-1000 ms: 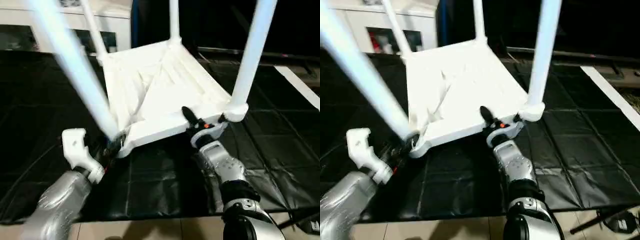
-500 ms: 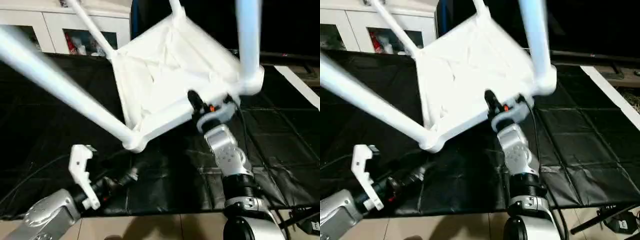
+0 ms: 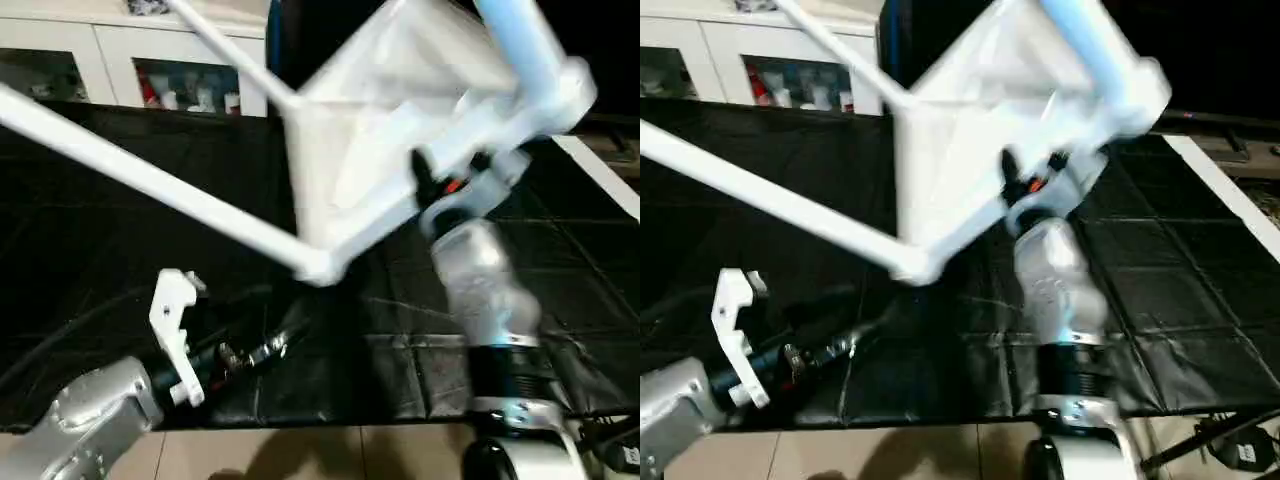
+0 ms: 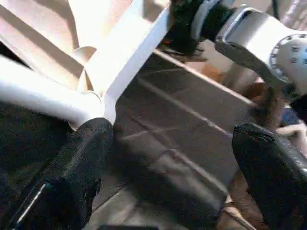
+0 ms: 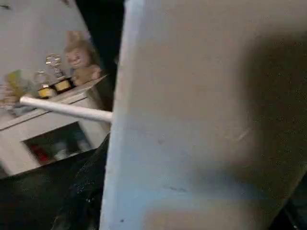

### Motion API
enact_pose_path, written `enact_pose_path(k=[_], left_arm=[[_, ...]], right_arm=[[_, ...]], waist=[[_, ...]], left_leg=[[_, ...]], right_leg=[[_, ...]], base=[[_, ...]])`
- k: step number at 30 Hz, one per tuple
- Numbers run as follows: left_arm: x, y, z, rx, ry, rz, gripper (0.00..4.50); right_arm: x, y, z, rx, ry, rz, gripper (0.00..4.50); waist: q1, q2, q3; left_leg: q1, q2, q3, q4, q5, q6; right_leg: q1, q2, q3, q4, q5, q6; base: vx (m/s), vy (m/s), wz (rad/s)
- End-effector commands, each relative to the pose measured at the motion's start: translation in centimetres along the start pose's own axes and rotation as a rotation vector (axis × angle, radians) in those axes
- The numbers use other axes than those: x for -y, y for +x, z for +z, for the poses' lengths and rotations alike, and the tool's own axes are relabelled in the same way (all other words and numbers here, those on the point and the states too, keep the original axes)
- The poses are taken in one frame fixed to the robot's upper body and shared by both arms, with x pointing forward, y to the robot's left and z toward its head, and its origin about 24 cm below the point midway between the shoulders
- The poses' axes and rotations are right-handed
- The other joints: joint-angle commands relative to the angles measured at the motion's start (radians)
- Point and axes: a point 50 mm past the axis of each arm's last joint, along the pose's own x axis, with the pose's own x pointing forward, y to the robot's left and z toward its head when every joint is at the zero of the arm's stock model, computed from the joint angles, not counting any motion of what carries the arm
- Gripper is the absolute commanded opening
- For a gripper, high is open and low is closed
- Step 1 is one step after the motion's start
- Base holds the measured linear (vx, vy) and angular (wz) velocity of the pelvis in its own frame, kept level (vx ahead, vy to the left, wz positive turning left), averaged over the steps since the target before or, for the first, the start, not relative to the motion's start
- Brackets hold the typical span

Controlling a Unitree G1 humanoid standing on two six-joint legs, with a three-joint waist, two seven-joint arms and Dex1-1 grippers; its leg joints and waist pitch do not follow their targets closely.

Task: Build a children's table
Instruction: Flip table

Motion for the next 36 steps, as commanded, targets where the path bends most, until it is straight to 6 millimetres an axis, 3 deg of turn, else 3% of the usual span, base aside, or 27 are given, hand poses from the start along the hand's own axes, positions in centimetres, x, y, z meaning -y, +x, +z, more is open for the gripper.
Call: enact_pose_path(k=[1, 6, 7, 9, 12, 13, 18, 19, 23, 29, 30, 32, 33, 34, 35, 36], left_arm=[[0.4, 0.3, 0.3, 0.008, 0.004, -0.034, 4.5], [0.5, 0.7, 0.4, 0.018, 0.005, -0.043, 4.5], [0.5, 0.9, 0.6, 0.031, 0.021, -0.032, 4.5], [0.5, 1.0, 0.7, 0.041, 0.029, -0.025, 4.5], [0.5, 1.2, 0.7, 0.046, 0.04, -0.016, 4.5], [0.5, 1.2, 0.7, 0.047, 0.04, -0.015, 4.5], [0.6, 1.4, 0.4, 0.049, 0.04, -0.003, 4.5], [0.6, 1.4, 0.4, 0.049, 0.04, -0.002, 4.5], [0.7, 1.4, 0.3, 0.05, 0.043, 0.002, 4.5], [0.7, 1.5, 0.5, 0.053, 0.056, 0.005, 4.5], [0.7, 1.6, 0.5, 0.05, 0.06, 0.003, 4.5], [0.6, 1.5, 0.5, 0.034, 0.071, -0.001, 4.5], [0.6, 1.5, 0.5, 0.034, 0.071, -0.001, 4.5], [0.5, 1.5, 0.6, 0.028, 0.076, -0.004, 4.5], [0.4, 1.5, 0.6, 0.025, 0.079, -0.006, 4.5], [0.4, 1.5, 0.7, 0.025, 0.079, -0.006, 4.5]], right_arm=[[0.9, -0.3, 1.0, 0.02, -0.14, -0.05, 1.94], [0.5, -0.5, 1.0, -0.013, -0.273, -0.046, 1.94], [0.0, -0.4, 1.1, -0.029, -0.372, -0.013, 1.94], [-0.3, -0.3, 1.2, -0.034, -0.426, 0.008, 1.94], [-0.7, -0.2, 1.2, -0.045, -0.462, 0.027, 1.94], [-0.9, -0.1, 1.2, -0.052, -0.476, 0.035, 1.94], [-1.3, -0.1, 1.2, -0.08, -0.535, 0.083, 1.91], [-1.4, -0.1, 1.1, -0.082, -0.534, 0.092, 1.91], [-1.7, -0.3, 1.0, -0.091, -0.536, 0.118, 1.91], [-2.5, -1.4, 0.7, -0.095, -0.464, 0.208, 1.91], [-2.6, -1.8, 0.6, -0.095, -0.453, 0.233, 1.91], [-2.7, -2.8, 0.2, -0.102, -0.431, 0.291, 1.91], [-2.7, -2.8, 0.2, -0.102, -0.431, 0.291, 1.91], [-2.4, -3.3, -0.1, -0.107, -0.416, 0.3, 1.91], [-2.2, -3.4, -0.2, -0.112, -0.413, 0.291, 1.91], [-2.1, -3.4, -0.2, -0.112, -0.413, 0.29, 1.91]], waist=[[-0.01, 0.012, -0.049], [-0.018, 0.008, -0.047], [-0.023, -0.004, -0.045], [-0.027, 0.0, -0.045], [-0.032, -0.014, -0.043], [-0.033, -0.011, -0.044], [-0.035, -0.032, -0.044], [-0.034, -0.029, -0.045], [-0.034, -0.037, -0.047], [-0.038, -0.035, -0.048], [-0.039, -0.032, -0.048], [-0.044, -0.017, -0.048], [-0.046, -0.022, -0.049], [-0.05, -0.012, -0.047], [-0.051, -0.009, -0.047], [-0.054, -0.014, -0.046]], left_leg=[[0.014, -0.021, 0.025, -0.072, -0.181, -0.09], [0.013, -0.022, 0.026, -0.071, -0.186, -0.088], [0.01, -0.022, 0.026, -0.071, -0.189, -0.086], [0.011, -0.021, 0.025, -0.071, -0.203, -0.089], [0.013, -0.02, 0.027, -0.07, -0.242, -0.087], [0.016, -0.019, 0.027, -0.07, -0.262, -0.087], [0.017, -0.016, 0.027, -0.069, -0.276, -0.083], [0.017, -0.016, 0.028, -0.069, -0.272, -0.083], [0.016, -0.016, 0.029, -0.065, -0.225, -0.08], [0.016, -0.017, 0.031, -0.063, -0.203, -0.078], [0.015, -0.017, 0.03, -0.064, -0.201, -0.078], [0.015, -0.017, 0.027, -0.065, -0.206, -0.082], [0.017, -0.017, 0.028, -0.064, -0.207, -0.079], [0.017, -0.018, 0.026, -0.066, -0.227, -0.082], [0.019, -0.018, 0.026, -0.066, -0.236, -0.082], [0.017, -0.018, 0.026, -0.067, -0.247, -0.081]], right_leg=[[0.035, -0.011, 0.022, -0.068, -0.108, -0.037], [0.035, -0.01, 0.025, -0.069, -0.128, -0.029], [0.036, -0.009, 0.025, -0.07, -0.147, -0.025], [0.035, -0.01, 0.026, -0.072, -0.17, -0.019], [0.028, -0.009, 0.028, -0.08, -0.239, -0.008], [0.024, -0.01, 0.03, -0.08, -0.26, -0.008], [0.021, -0.006, 0.031, -0.079, -0.243, -0.015], [0.02, -0.007, 0.032, -0.077, -0.233, -0.015], [0.024, -0.006, 0.032, -0.071, -0.172, -0.025], [0.027, -0.005, 0.033, -0.068, -0.13, -0.028], [0.028, -0.006, 0.033, -0.067, -0.122, -0.028], [0.03, -0.005, 0.032, -0.063, -0.1, -0.034], [0.03, -0.004, 0.032, -0.067, -0.094, -0.032], [0.03, -0.004, 0.032, -0.067, -0.106, -0.037], [0.028, -0.004, 0.032, -0.067, -0.109, -0.039], [0.028, -0.003, 0.031, -0.069, -0.122, -0.041]], base=[[0.0, 0.0, 0.0], [0.0, 0.0, 0.0], [0.0, 0.0, 0.0], [0.0, 0.0, 0.0], [0.0, 0.0, 0.0], [0.0, 0.0, 0.0], [0.0, 0.0, 0.0], [0.0, 0.0, 0.0], [0.0, 0.0, 0.0], [0.0, 0.0, 0.0], [0.0, 0.0, 0.0], [0.0, 0.0, 0.0], [0.0, 0.0, 0.0], [0.0, 0.0, 0.0], [0.0, 0.0, 0.0], [0.0, 0.0, 0.0]])
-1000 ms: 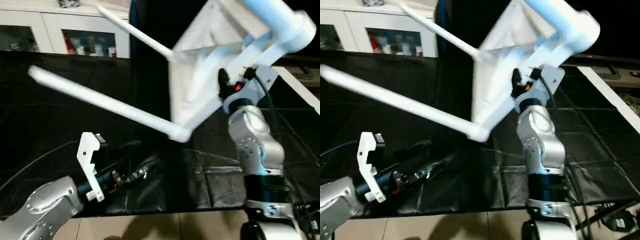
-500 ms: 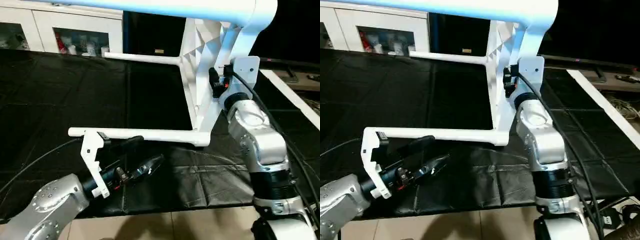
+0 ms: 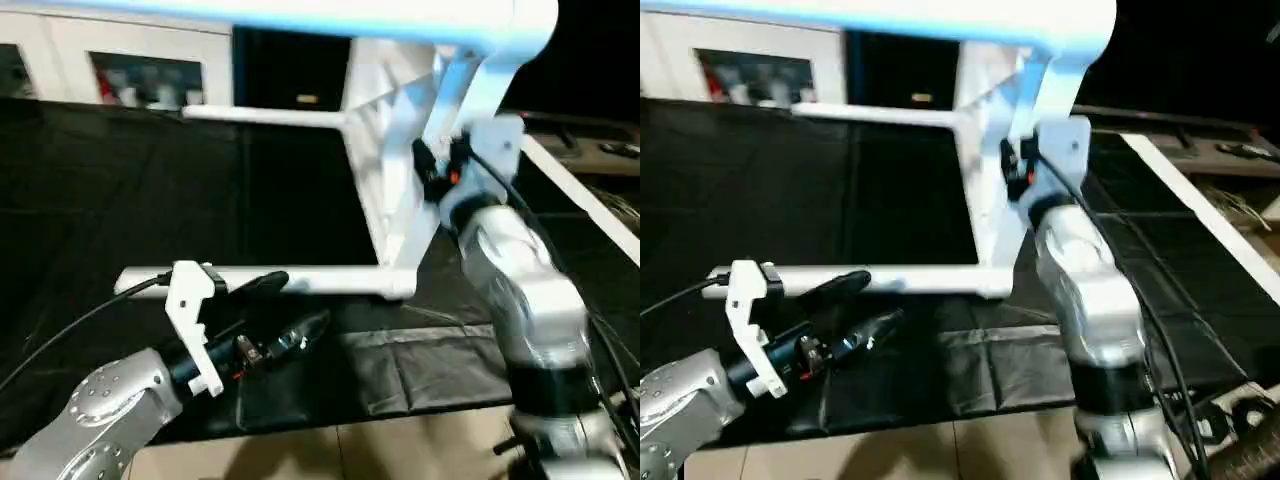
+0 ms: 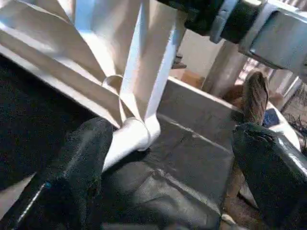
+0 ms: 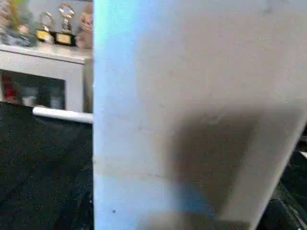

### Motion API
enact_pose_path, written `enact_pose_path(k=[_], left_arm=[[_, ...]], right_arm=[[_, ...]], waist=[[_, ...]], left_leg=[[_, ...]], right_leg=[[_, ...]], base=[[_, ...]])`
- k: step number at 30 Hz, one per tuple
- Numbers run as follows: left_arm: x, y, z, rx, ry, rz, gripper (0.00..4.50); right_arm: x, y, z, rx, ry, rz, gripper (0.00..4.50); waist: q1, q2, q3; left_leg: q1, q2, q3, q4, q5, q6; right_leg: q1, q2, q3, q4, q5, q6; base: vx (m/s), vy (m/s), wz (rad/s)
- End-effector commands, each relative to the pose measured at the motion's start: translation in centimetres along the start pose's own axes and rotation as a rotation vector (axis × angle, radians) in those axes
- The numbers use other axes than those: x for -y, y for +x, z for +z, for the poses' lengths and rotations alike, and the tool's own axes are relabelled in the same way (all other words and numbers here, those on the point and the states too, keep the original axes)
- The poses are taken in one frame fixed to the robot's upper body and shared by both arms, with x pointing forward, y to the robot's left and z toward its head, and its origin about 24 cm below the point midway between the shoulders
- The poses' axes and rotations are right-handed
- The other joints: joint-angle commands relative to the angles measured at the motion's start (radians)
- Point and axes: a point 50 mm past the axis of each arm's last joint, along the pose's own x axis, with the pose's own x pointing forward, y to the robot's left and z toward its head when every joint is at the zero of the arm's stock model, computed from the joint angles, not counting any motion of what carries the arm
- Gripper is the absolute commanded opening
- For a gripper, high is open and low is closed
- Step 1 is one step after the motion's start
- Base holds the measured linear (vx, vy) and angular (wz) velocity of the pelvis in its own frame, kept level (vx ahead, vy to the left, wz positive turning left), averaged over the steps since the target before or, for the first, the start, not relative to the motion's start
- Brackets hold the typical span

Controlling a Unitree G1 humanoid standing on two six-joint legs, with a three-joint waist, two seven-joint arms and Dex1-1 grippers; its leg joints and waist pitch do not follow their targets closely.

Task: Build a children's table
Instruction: Flip table

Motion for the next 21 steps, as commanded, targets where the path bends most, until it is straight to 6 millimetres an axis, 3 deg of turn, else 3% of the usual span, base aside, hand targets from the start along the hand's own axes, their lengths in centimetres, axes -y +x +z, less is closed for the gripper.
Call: enact_pose_path(k=[1, 2, 3, 4, 6, 10, 11, 15, 16, 19, 20, 21], left_arm=[[0.0, 0.2, 0.3, -0.006, 0.012, -0.016, 4.5], [-0.1, 0.2, 0.3, -0.009, 0.017, -0.018, 4.5], [-0.1, 0.2, 0.3, -0.01, 0.018, -0.018, 4.5], [-0.2, 0.3, 0.5, -0.013, 0.024, -0.022, 4.5], [-0.3, 0.4, 0.6, -0.018, 0.033, -0.025, 4.5], [-0.6, 0.6, 1.0, -0.026, 0.059, -0.023, 4.5], [-0.6, 0.6, 1.1, -0.031, 0.073, -0.022, 4.5], [-0.9, 0.7, 2.0, -0.032, 0.134, -0.005, 4.5], [-0.9, 0.7, 2.1, -0.03, 0.143, -0.002, 4.5], [-1.5, 0.7, 3.7, -0.029, 0.291, 0.035, 4.5], [-1.5, 0.7, 3.9, -0.029, 0.31, 0.033, 4.5], [-1.6, 0.8, 4.2, -0.02, 0.335, 0.042, 4.5]], right_arm=[[-0.6, -0.5, -1.6, -0.076, 0.004, 0.051, 1.91], [-0.4, -0.6, -1.8, -0.082, -0.001, 0.043, 1.91], [-0.4, -0.6, -1.8, -0.083, -0.002, 0.042, 1.91], [-0.4, -0.6, -2.0, -0.089, -0.005, 0.03, 1.91], [-0.5, -0.6, -2.3, -0.097, -0.009, 0.013, 1.91], [-0.8, -0.2, -3.0, -0.116, -0.023, -0.031, 1.91], [-0.9, -0.1, -3.2, -0.118, -0.018, -0.037, 2.47], [-1.4, 0.3, -3.9, -0.108, -0.009, -0.045, 2.78], [-1.4, 0.4, -3.9, -0.107, -0.008, -0.045, 2.88], [-1.6, 0.0, -4.4, -0.073, -0.006, -0.012, 3.0], [-1.6, -0.1, -4.5, -0.069, -0.009, -0.008, 3.14], [-1.6, -0.3, -4.8, -0.065, 0.002, 0.001, 3.25]], waist=[[0.005, 0.035, -0.044], [0.007, 0.042, -0.042], [0.005, 0.036, -0.043], [0.007, 0.049, -0.041], [0.006, 0.047, -0.042], [0.007, 0.055, -0.042], [0.007, 0.055, -0.041], [0.004, 0.06, -0.041], [0.004, 0.058, -0.042], [0.009, 0.066, -0.046], [0.011, 0.063, -0.046], [0.013, 0.073, -0.046]], left_leg=[[0.012, -0.019, 0.014, -0.068, -0.264, -0.084], [0.014, -0.019, 0.013, -0.071, -0.289, -0.085], [0.014, -0.019, 0.013, -0.07, -0.294, -0.083], [0.015, -0.019, 0.011, -0.072, -0.314, -0.086], [0.014, -0.019, 0.012, -0.07, -0.312, -0.085], [0.014, -0.021, 0.01, -0.072, -0.327, -0.091], [0.015, -0.021, 0.009, -0.072, -0.332, -0.092], [0.017, -0.021, 0.005, -0.074, -0.375, -0.096], [0.015, -0.022, 0.005, -0.072, -0.373, -0.093], [0.012, -0.02, 0.005, -0.07, -0.343, -0.087], [0.01, -0.021, 0.006, -0.069, -0.319, -0.081], [0.01, -0.021, 0.005, -0.069, -0.307, -0.083]], right_leg=[[0.029, -0.008, 0.014, -0.072, -0.151, -0.049], [0.025, -0.008, 0.014, -0.074, -0.186, -0.05], [0.026, -0.008, 0.015, -0.076, -0.197, -0.05], [0.023, -0.009, 0.015, -0.076, -0.23, -0.051], [0.023, -0.009, 0.015, -0.078, -0.227, -0.053], [0.02, -0.009, 0.015, -0.079, -0.251, -0.053], [0.02, -0.008, 0.014, -0.079, -0.257, -0.052], [0.017, -0.011, 0.013, -0.083, -0.304, -0.055], [0.018, -0.01, 0.013, -0.082, -0.293, -0.061], [0.021, -0.011, 0.012, -0.076, -0.24, -0.068], [0.024, -0.012, 0.013, -0.074, -0.216, -0.07], [0.026, -0.013, 0.014, -0.07, -0.197, -0.076]], base=[[0.0, 0.0, 0.0], [0.0, 0.0, 0.0], [0.0, 0.0, 0.0], [0.0, 0.0, 0.0], [0.0, 0.0, 0.0], [0.0, 0.0, 0.0], [0.0, 0.0, 0.0], [0.0, 0.0, 0.0], [0.0, 0.0, 0.0], [0.0, 0.0, 0.0], [0.0, 0.0, 0.0], [0.0, 0.0, 0.0]])
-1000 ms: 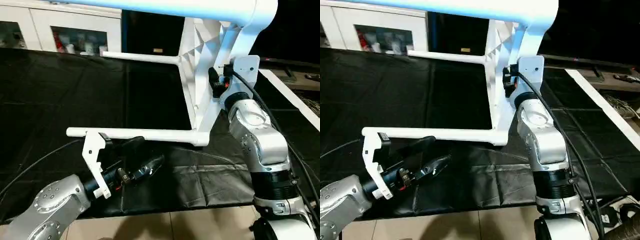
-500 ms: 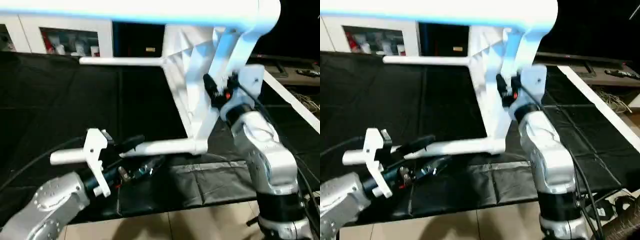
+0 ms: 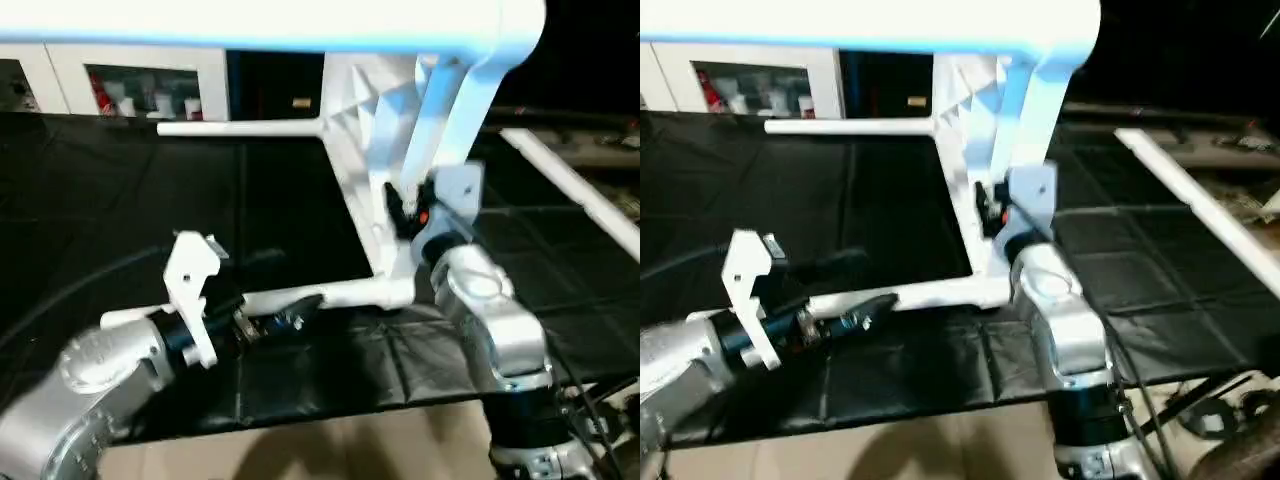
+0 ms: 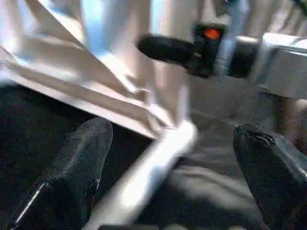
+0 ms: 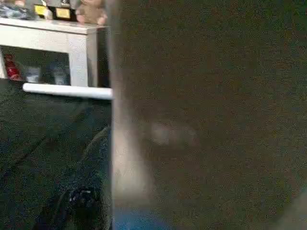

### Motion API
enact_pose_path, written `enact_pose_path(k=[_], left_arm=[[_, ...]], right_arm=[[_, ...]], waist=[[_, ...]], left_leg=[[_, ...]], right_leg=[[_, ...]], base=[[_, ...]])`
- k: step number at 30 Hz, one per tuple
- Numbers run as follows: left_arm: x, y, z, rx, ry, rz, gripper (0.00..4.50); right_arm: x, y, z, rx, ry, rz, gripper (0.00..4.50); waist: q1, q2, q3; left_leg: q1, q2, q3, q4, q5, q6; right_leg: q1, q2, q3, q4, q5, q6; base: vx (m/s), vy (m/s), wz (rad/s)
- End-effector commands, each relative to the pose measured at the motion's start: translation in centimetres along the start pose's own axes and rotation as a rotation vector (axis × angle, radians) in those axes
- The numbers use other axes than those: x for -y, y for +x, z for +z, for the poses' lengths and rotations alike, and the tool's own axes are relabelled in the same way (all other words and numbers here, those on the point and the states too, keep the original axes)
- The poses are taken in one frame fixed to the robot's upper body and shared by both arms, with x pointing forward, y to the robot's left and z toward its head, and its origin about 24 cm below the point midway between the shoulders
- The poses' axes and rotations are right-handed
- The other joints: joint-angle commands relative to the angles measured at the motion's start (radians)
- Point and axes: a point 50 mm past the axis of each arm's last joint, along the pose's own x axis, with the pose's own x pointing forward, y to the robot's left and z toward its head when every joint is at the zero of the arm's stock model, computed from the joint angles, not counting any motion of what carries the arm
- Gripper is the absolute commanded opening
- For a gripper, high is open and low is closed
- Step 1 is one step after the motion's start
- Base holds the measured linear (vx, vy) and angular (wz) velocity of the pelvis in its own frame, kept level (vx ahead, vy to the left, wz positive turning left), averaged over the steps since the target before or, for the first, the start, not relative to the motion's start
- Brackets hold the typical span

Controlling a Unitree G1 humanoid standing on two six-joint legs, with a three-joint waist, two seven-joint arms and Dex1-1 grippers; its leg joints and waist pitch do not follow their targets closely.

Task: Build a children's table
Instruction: Flip table

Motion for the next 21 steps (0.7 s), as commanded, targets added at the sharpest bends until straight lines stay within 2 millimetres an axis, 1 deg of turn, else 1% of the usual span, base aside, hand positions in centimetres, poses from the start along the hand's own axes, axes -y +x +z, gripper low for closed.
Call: enact_pose_path(k=[1, 3, 4, 5, 6, 7, 8, 9, 10, 11, 12, 13, 14, 15, 16, 17, 18, 19, 20, 21], left_arm=[[0.0, 0.3, 1.2, 0.039, 0.088, 0.004, 4.5], [-0.1, 0.3, 1.5, 0.042, 0.113, 0.004, 4.5], [-0.2, 0.3, 1.7, 0.039, 0.15, 0.0, 4.5], [-0.2, 0.3, 1.9, 0.039, 0.168, -0.005, 4.5], [-0.2, 0.3, 2.1, 0.041, 0.179, -0.008, 4.5], [-0.2, 0.2, 2.3, 0.042, 0.193, -0.012, 4.5], [-0.3, 0.1, 2.5, 0.038, 0.226, -0.018, 4.5], [-0.3, 0.1, 2.5, 0.038, 0.226, -0.018, 4.5], [-0.5, 0.0, 2.8, 0.039, 0.267, -0.024, 4.5], [-0.6, -0.1, 3.1, 0.051, 0.275, -0.016, 4.5], [-0.8, -0.1, 3.4, 0.064, 0.288, -0.008, 4.5], [-1.1, -0.2, 3.7, 0.075, 0.318, 0.003, 4.5], [-1.4, -0.4, 4.0, 0.084, 0.367, 0.017, 4.5], [-1.4, -0.4, 4.1, 0.085, 0.371, 0.019, 4.5], [-1.7, -0.6, 4.6, 0.095, 0.46, 0.023, 4.5], [-1.7, -0.6, 4.7, 0.095, 0.472, 0.023, 4.5], [-1.8, -0.8, 5.2, 0.095, 0.578, 0.02, 4.5], [-1.8, -1.0, 5.5, 0.105, 0.642, 0.028, 4.5], [-2.1, -1.4, 6.3, 0.15, 0.742, 0.083, 4.5], [-2.1, -1.4, 6.3, 0.15, 0.743, 0.084, 4.5]], right_arm=[[0.0, -0.4, -0.8, 0.014, 0.004, 0.013, 3.32], [0.0, -0.6, -1.2, 0.01, 0.009, 0.023, 3.45], [0.0, -0.9, -1.5, 0.007, 0.019, 0.044, 3.57], [0.0, -1.0, -1.7, 0.009, 0.024, 0.05, 3.57], [0.0, -1.2, -1.9, 0.01, 0.03, 0.053, 3.57], [0.1, -1.3, -2.1, 0.013, 0.031, 0.052, 3.57], [0.1, -1.3, -2.3, 0.013, 0.021, 0.048, 3.57], [0.1, -1.3, -2.3, 0.013, 0.021, 0.048, 3.57], [0.0, -1.5, -2.7, 0.016, -0.001, 0.051, 3.57], [0.0, -1.5, -2.8, 0.018, 0.0, 0.049, 3.57], [-0.1, -1.5, -2.8, 0.023, 0.005, 0.048, 3.57], [-0.2, -1.4, -2.9, 0.027, 0.01, 0.051, 3.57], [-0.3, -1.4, -2.9, 0.035, 0.013, 0.057, 3.57], [-0.3, -1.4, -2.9, 0.035, 0.013, 0.057, 3.57], [-0.5, -1.3, -2.9, 0.039, 0.018, 0.063, 3.57], [-0.5, -1.2, -2.9, 0.04, 0.018, 0.064, 3.57], [-0.6, -1.1, -2.9, 0.041, 0.018, 0.074, 3.57], [-0.7, -1.0, -3.0, 0.041, 0.015, 0.08, 3.57], [-0.8, -0.9, -3.0, 0.044, 0.011, 0.09, 3.57], [-0.8, -0.9, -3.0, 0.044, 0.011, 0.09, 3.32]], waist=[[0.005, 0.031, -0.052], [0.005, 0.032, -0.052], [0.006, 0.042, -0.053], [0.005, 0.038, -0.053], [0.006, 0.037, -0.052], [0.005, 0.042, -0.052], [0.009, 0.057, -0.051], [0.005, 0.049, -0.05], [0.008, 0.049, -0.049], [0.009, 0.054, -0.048], [0.009, 0.053, -0.048], [0.01, 0.052, -0.047], [0.011, 0.053, -0.047], [0.011, 0.055, -0.046], [0.011, 0.05, -0.045], [0.011, 0.052, -0.045], [0.009, 0.056, -0.045], [0.01, 0.053, -0.045], [0.011, 0.053, -0.045], [0.011, 0.053, -0.044]], left_leg=[[0.009, -0.021, 0.014, -0.072, -0.275, -0.081], [0.007, -0.021, 0.014, -0.072, -0.258, -0.082], [0.008, -0.022, 0.013, -0.072, -0.251, -0.084], [0.008, -0.023, 0.013, -0.07, -0.253, -0.081], [0.008, -0.022, 0.014, -0.071, -0.256, -0.079], [0.01, -0.022, 0.013, -0.072, -0.268, -0.08], [0.011, -0.023, 0.011, -0.072, -0.28, -0.084], [0.01, -0.023, 0.013, -0.072, -0.287, -0.08], [0.011, -0.022, 0.012, -0.073, -0.299, -0.077], [0.011, -0.022, 0.013, -0.072, -0.307, -0.077], [0.009, -0.022, 0.012, -0.073, -0.304, -0.077], [0.009, -0.023, 0.012, -0.072, -0.302, -0.075], [0.008, -0.023, 0.012, -0.073, -0.301, -0.072], [0.008, -0.022, 0.011, -0.073, -0.302, -0.072], [0.006, -0.022, 0.009, -0.075, -0.306, -0.07], [0.004, -0.022, 0.008, -0.076, -0.309, -0.069], [0.005, -0.022, 0.007, -0.076, -0.311, -0.074], [0.005, -0.021, 0.005, -0.076, -0.321, -0.069], [0.005, -0.02, 0.005, -0.076, -0.318, -0.068], [0.007, -0.019, 0.006, -0.076, -0.323, -0.07]], right_leg=[[0.03, -0.015, 0.015, -0.07, -0.159, -0.086], [0.032, -0.015, 0.015, -0.068, -0.133, -0.095], [0.035, -0.014, 0.014, -0.065, -0.113, -0.1], [0.035, -0.014, 0.014, -0.066, -0.112, -0.099], [0.035, -0.014, 0.014, -0.067, -0.118, -0.099], [0.034, -0.014, 0.014, -0.068, -0.127, -0.103], [0.032, -0.016, 0.014, -0.067, -0.138, -0.109], [0.032, -0.015, 0.014, -0.071, -0.146, -0.11], [0.033, -0.016, 0.014, -0.072, -0.173, -0.112], [0.029, -0.017, 0.014, -0.074, -0.184, -0.115], [0.033, -0.016, 0.014, -0.072, -0.186, -0.119], [0.032, -0.016, 0.015, -0.073, -0.188, -0.12], [0.032, -0.017, 0.015, -0.073, -0.195, -0.121], [0.032, -0.018, 0.015, -0.074, -0.201, -0.12], [0.034, -0.018, 0.015, -0.075, -0.215, -0.116], [0.035, -0.019, 0.015, -0.076, -0.226, -0.112], [0.033, -0.019, 0.016, -0.074, -0.231, -0.111], [0.032, -0.02, 0.016, -0.079, -0.244, -0.107], [0.032, -0.02, 0.017, -0.078, -0.241, -0.109], [0.03, -0.021, 0.017, -0.078, -0.243, -0.111]], base=[[0.0, 0.0, 0.0], [0.0, 0.0, 0.0], [0.0, 0.0, 0.0], [0.0, 0.0, 0.0], [0.0, 0.0, 0.0], [0.0, 0.0, 0.0], [0.0, 0.0, 0.0], [0.0, 0.0, 0.0], [0.0, 0.0, 0.0], [0.0, 0.0, 0.0], [0.0, 0.0, 0.0], [0.0, 0.0, 0.0], [0.0, 0.0, 0.0], [0.0, 0.0, 0.0], [0.0, 0.0, 0.0], [0.0, 0.0, 0.0], [0.0, 0.0, 0.0], [0.0, 0.0, 0.0], [0.0, 0.0, 0.0], [0.0, 0.0, 0.0]])
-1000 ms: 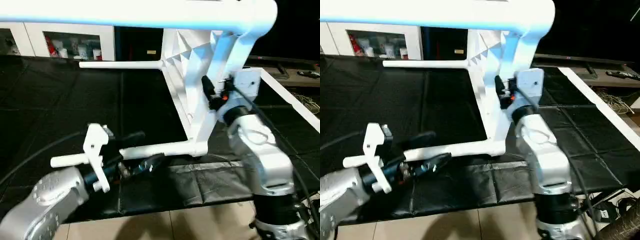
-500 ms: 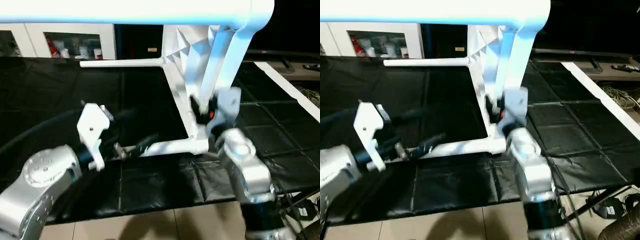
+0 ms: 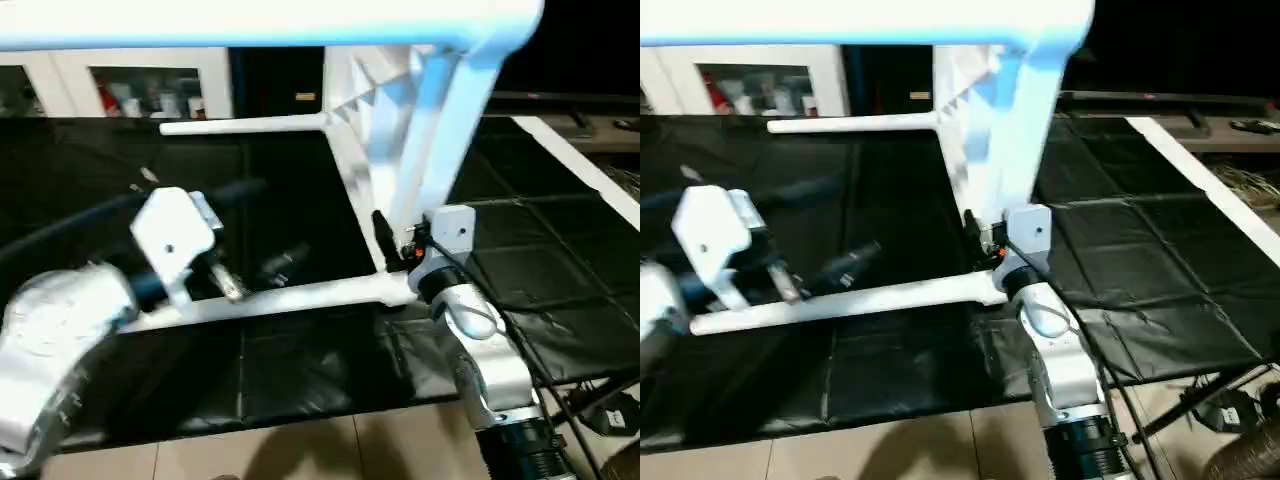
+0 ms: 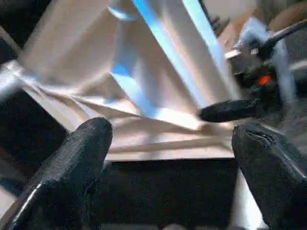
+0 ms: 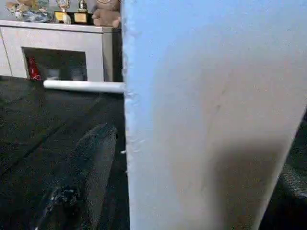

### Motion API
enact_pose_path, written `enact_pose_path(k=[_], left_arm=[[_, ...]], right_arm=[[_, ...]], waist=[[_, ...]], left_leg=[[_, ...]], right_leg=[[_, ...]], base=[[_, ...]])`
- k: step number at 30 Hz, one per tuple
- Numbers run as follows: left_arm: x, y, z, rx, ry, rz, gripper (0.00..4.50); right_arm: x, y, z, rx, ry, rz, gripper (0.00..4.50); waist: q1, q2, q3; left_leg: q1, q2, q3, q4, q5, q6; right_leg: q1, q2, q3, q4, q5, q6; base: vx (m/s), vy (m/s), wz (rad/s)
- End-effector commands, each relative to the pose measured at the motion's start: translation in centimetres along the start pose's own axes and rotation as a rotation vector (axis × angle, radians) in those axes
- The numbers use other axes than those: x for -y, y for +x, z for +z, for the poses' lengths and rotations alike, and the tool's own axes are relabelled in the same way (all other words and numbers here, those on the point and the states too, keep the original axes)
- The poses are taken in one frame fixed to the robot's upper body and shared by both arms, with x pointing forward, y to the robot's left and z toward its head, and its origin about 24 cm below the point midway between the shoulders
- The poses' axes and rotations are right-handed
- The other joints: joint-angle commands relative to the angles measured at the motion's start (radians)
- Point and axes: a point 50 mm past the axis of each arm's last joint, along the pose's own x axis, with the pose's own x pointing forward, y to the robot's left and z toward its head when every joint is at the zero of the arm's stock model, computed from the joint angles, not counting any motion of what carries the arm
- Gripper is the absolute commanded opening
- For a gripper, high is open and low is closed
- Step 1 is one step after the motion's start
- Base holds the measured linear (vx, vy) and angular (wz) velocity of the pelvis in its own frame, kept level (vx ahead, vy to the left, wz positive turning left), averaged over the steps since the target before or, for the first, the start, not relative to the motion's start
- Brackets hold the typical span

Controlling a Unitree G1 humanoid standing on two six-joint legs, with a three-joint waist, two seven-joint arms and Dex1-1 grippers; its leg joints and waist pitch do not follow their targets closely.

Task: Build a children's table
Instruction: Flip table

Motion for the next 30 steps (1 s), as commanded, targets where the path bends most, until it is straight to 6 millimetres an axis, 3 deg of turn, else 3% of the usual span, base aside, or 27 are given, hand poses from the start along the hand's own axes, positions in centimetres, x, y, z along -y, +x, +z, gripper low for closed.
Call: enact_pose_path(k=[1, 2, 3, 7, 9, 12, 14, 17, 21, 30], left_arm=[[-0.9, -0.2, 1.0, 0.039, 0.158, 0.043, 4.5], [-1.1, -0.3, 1.2, 0.045, 0.204, 0.05, 4.5], [-1.2, -0.5, 1.6, 0.07, 0.26, 0.073, 4.5], [-1.5, -1.2, 2.5, 0.135, 0.495, 0.194, 4.5], [-1.5, -1.3, 2.6, 0.141, 0.531, 0.212, 4.5], [-1.6, -1.8, 2.8, 0.174, 0.653, 0.272, 4.5], [-2.4, -2.0, 3.3, 0.185, 0.769, 0.357, 4.5], [-3.2, -2.0, 3.7, 0.192, 0.819, 0.413, 4.5], [-5.1, -2.2, 4.0, 0.144, 0.925, 0.497, 4.5], [-8.4, -3.6, 2.0, -0.041, 1.007, 0.606, 4.5]], right_arm=[[-0.2, 0.4, 0.3, 0.017, -0.009, 0.027, 3.24], [-0.2, 0.5, 0.3, 0.019, -0.01, 0.028, 3.24], [-0.2, 0.6, 0.3, 0.02, -0.01, 0.027, 3.19], [-0.3, 1.0, 0.2, 0.021, -0.01, 0.026, 2.78], [-0.3, 1.0, 0.2, 0.022, -0.01, 0.027, 2.52], [-0.4, 1.2, 0.2, 0.023, -0.009, 0.028, 2.42], [-0.4, 1.3, 0.2, 0.027, -0.009, 0.033, 2.16], [-0.4, 1.4, 0.2, 0.028, -0.011, 0.034, 2.06], [-0.4, 1.4, 0.2, 0.032, -0.015, 0.034, 1.93], [-0.3, 1.5, 0.3, 0.043, -0.024, 0.028, 1.9]], waist=[[0.008, 0.018, -0.053], [0.009, 0.021, -0.053], [0.009, 0.014, -0.054], [0.01, 0.016, -0.053], [0.011, 0.016, -0.054], [0.01, 0.014, -0.053], [0.009, 0.016, -0.052], [0.013, 0.017, -0.054], [0.012, 0.016, -0.056], [0.014, 0.024, -0.056]], left_leg=[[0.006, -0.019, 0.016, -0.076, -0.324, -0.066], [0.005, -0.019, 0.015, -0.076, -0.318, -0.069], [0.004, -0.019, 0.016, -0.076, -0.31, -0.067], [0.003, -0.017, 0.015, -0.076, -0.313, -0.061], [0.004, -0.017, 0.015, -0.075, -0.311, -0.062], [0.004, -0.017, 0.014, -0.076, -0.325, -0.058], [0.004, -0.016, 0.014, -0.077, -0.337, -0.056], [0.008, -0.017, 0.013, -0.075, -0.343, -0.056], [0.004, -0.019, 0.013, -0.073, -0.322, -0.055], [0.007, -0.02, 0.011, -0.073, -0.335, -0.06]], right_leg=[[0.03, -0.028, 0.017, -0.08, -0.244, -0.108], [0.032, -0.029, 0.018, -0.075, -0.237, -0.11], [0.032, -0.029, 0.017, -0.074, -0.23, -0.111], [0.03, -0.031, 0.018, -0.075, -0.234, -0.114], [0.03, -0.031, 0.018, -0.074, -0.23, -0.115], [0.027, -0.032, 0.018, -0.075, -0.253, -0.115], [0.024, -0.031, 0.018, -0.077, -0.254, -0.116], [0.022, -0.031, 0.018, -0.075, -0.255, -0.119], [0.025, -0.032, 0.018, -0.07, -0.232, -0.126], [0.02, -0.03, 0.018, -0.069, -0.218, -0.141]], base=[[0.0, 0.0, 0.0], [0.0, 0.0, 0.0], [0.0, 0.0, 0.0], [0.0, 0.0, 0.0], [0.0, 0.0, 0.0], [0.0, 0.0, 0.0], [0.0, 0.0, 0.0], [0.0, 0.0, 0.0], [0.0, 0.0, 0.0], [0.0, 0.0, 0.0]])
